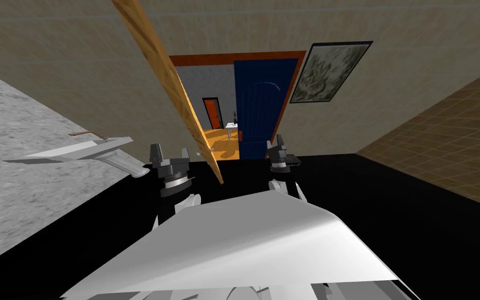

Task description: Pull the door open

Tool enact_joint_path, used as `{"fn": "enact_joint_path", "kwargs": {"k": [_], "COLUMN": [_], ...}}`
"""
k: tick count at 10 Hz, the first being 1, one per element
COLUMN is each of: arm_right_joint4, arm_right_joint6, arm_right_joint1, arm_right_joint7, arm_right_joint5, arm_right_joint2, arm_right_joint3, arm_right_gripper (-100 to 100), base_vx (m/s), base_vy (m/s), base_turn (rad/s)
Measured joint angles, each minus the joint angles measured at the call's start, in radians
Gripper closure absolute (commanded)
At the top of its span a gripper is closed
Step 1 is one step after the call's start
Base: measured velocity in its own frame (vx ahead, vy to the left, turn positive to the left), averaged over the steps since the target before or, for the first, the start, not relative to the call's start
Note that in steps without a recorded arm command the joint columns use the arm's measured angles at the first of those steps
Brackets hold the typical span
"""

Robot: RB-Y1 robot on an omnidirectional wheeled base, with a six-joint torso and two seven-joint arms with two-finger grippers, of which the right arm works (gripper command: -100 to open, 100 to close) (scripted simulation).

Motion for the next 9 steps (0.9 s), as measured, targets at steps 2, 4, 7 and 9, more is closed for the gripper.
{"fn": "enact_joint_path", "kwargs": {"k": [2,4,7,9], "arm_right_joint4": [0.047,0.095,0.171,0.213], "arm_right_joint6": [-0.003,-0.007,-0.016,-0.008], "arm_right_joint1": [-0.030,-0.059,-0.104,-0.139], "arm_right_joint7": [0.010,0.023,0.041,0.057], "arm_right_joint5": [-0.001,-0.001,-0.002,0.001], "arm_right_joint2": [-0.006,-0.012,-0.020,-0.019], "arm_right_joint3": [-0.023,-0.047,-0.084,-0.105], "arm_right_gripper": [-100,-100,-100,-100], "base_vx": [0.089,0.128,0.080,0.081], "base_vy": [-0.006,-0.012,-0.012,-0.017], "base_turn": [0.059,0.067,0.048,0.063]}}
